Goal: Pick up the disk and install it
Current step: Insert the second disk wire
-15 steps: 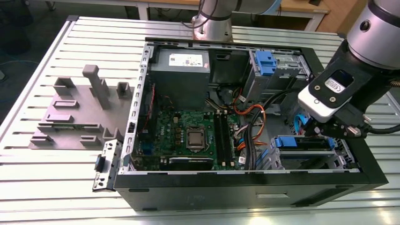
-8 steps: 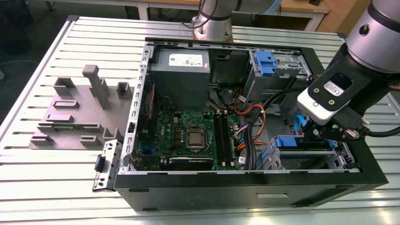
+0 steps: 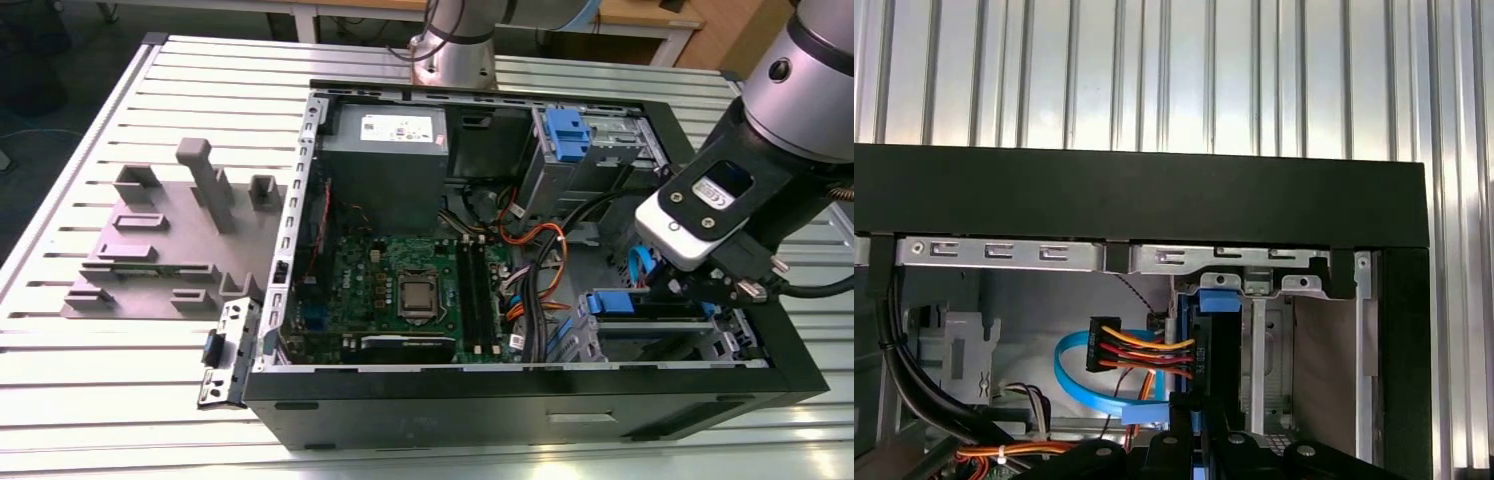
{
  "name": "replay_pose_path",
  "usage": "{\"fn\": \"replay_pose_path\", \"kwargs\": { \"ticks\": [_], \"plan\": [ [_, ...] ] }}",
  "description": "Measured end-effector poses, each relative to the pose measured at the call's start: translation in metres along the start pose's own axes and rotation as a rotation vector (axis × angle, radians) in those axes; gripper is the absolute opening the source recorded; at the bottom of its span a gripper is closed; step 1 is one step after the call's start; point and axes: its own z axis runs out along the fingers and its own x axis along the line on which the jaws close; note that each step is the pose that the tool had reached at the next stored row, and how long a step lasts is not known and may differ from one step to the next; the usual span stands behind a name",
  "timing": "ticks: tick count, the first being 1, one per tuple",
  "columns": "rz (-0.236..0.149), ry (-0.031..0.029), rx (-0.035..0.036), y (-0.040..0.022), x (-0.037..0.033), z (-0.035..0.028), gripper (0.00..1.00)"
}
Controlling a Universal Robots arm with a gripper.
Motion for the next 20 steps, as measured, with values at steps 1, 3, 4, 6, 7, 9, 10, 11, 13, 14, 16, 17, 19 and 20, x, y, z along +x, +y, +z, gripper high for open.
{"fn": "replay_pose_path", "kwargs": {
  "ticks": [1, 3, 4, 6, 7, 9, 10, 11, 13, 14, 16, 17, 19, 20],
  "plan": [
    [0.002, -0.0002, 0.001, 0.0003, -0.0002, 0.0003, 0.16],
    [0.006, -0.0008, 0.0035, 0.0007, -0.0007, 0.0007, 0.16],
    [0.008, -0.001, 0.0046, 0.0009, -0.001, 0.001, 0.16],
    [0.012, -0.0012, 0.0073, 0.0014, -0.0014, 0.0015, 0.16],
    [0.013, -0.0011, 0.0088, 0.0015, -0.0016, 0.0016, 0.16],
    [0.014, -0.0001, 0.0116, 0.0017, -0.0017, 0.0017, 0.16],
    [0.014, 0.001, 0.0125, 0.0017, -0.0018, 0.0017, 0.16],
    [0.015, 0.0037, 0.0133, 0.0017, -0.0018, 0.0017, 0.16],
    [0.015, 0.016, 0.0143, 0.0018, -0.0018, 0.0014, 0.16],
    [0.016, 0.0248, 0.0146, 0.0018, -0.0018, 0.0011, 0.16],
    [0.016, 0.0375, 0.015, 0.0019, -0.0018, -0.0001, 0.16],
    [0.016, 0.0401, 0.0152, 0.002, -0.0018, -0.0002, 0.16],
    [0.016, 0.0404, 0.0155, 0.0026, -0.002, -0.0002, 0.16],
    [0.016, 0.0406, 0.0155, 0.003, -0.0022, -0.0001, 0.16]
  ]
}}
